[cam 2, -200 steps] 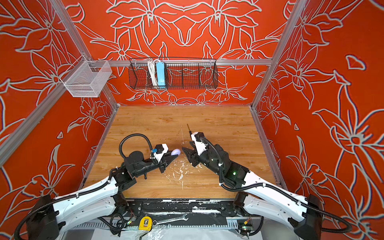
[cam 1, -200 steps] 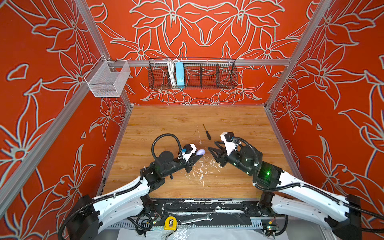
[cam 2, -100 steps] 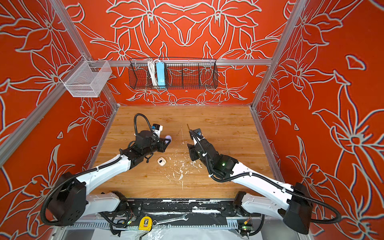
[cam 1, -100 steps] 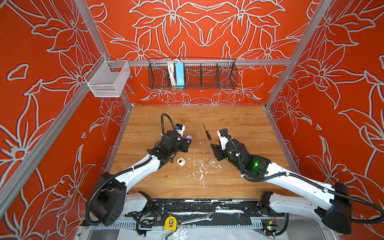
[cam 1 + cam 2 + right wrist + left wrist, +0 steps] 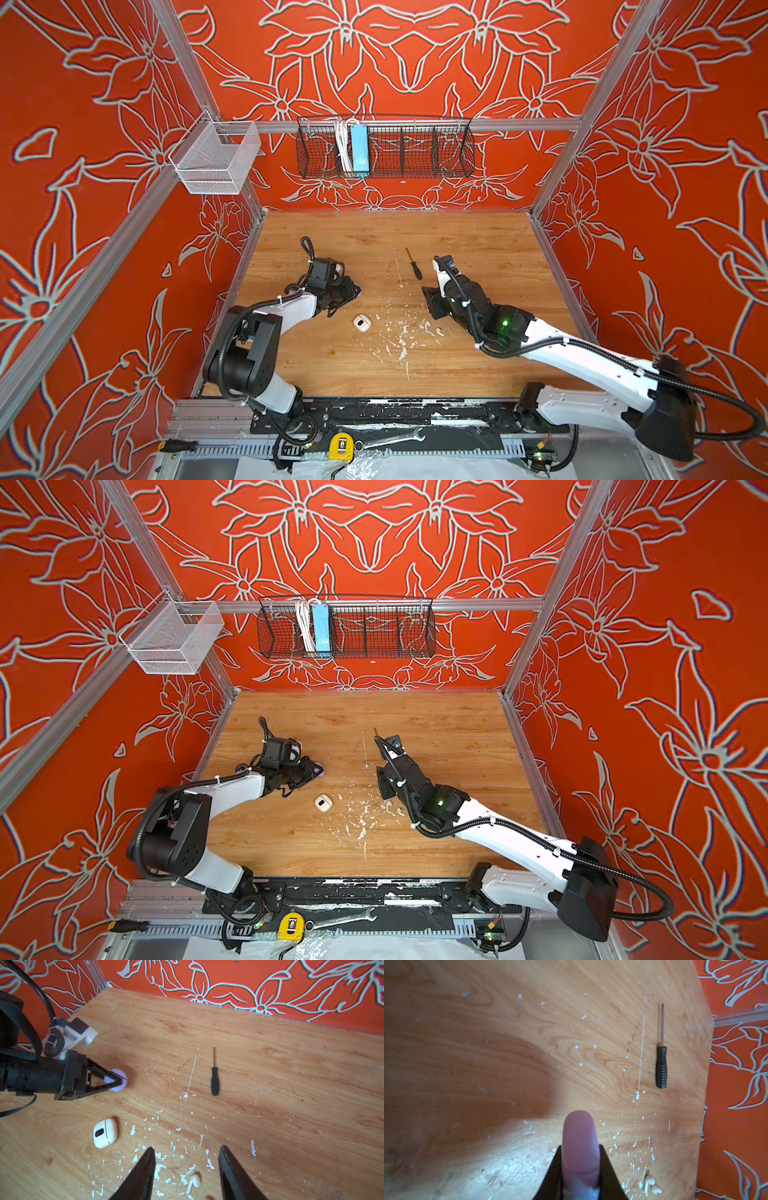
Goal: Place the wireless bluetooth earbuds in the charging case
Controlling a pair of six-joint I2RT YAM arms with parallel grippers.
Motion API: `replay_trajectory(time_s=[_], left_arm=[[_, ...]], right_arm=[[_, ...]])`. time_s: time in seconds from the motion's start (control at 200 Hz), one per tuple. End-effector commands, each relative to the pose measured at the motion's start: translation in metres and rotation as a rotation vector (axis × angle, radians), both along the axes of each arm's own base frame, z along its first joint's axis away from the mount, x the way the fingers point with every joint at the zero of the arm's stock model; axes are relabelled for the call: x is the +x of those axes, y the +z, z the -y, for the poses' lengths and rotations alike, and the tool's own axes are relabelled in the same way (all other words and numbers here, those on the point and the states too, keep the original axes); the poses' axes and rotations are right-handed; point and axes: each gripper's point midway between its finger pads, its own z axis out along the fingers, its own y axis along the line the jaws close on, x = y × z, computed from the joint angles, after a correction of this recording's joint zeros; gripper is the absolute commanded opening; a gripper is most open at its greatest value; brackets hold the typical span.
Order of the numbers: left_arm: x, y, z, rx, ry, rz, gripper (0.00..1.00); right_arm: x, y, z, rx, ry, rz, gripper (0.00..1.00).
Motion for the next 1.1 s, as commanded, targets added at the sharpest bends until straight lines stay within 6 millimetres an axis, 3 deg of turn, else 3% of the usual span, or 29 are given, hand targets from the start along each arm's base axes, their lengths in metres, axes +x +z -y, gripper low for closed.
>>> replay_trajectory(time_s=[0.0, 0.245, 0.315, 0.606, 0.661, 0.686, 0.716, 0.971, 1.091], left_arm=[[-0.009, -0.019, 0.002, -0.125, 0.050, -0.127, 0.00], [-0.013, -0.037, 0.000, -0.175, 0.072, -0.221, 0.00], [-0.014, -0.038, 0.000, -0.193, 0.078, -0.229, 0.17], [-0.020, -0.037, -0.010, -0.158, 0.118, -0.257, 0.47], [-0.021, -0.036, -0.012, -0.145, 0.125, -0.260, 0.62], [-0.022, -0.035, -0.014, -0.141, 0.128, -0.260, 0.83], [-0.022, -0.034, -0.015, -0.139, 0.133, -0.257, 0.88], [-0.022, -0.001, -0.027, -0.085, 0.153, -0.162, 0.91], [-0.021, 0.024, -0.038, -0.033, 0.184, -0.061, 0.92]], right_arm=[[0.006, 0.009, 0.003, 0.005, -0.041, 0.003, 0.51], [0.009, 0.005, 0.001, -0.010, -0.044, -0.016, 0.50], [0.008, 0.004, -0.001, -0.011, -0.039, -0.020, 0.50], [0.010, 0.002, -0.001, -0.017, -0.045, -0.027, 0.49], [0.009, 0.001, -0.001, -0.018, -0.044, -0.031, 0.49], [0.009, 0.002, -0.001, -0.016, -0.043, -0.032, 0.50], [0.009, 0.001, -0.002, -0.016, -0.041, -0.034, 0.49], [0.006, -0.001, -0.012, -0.021, 0.018, -0.062, 0.49], [0.003, -0.006, -0.028, -0.023, 0.094, -0.089, 0.57]])
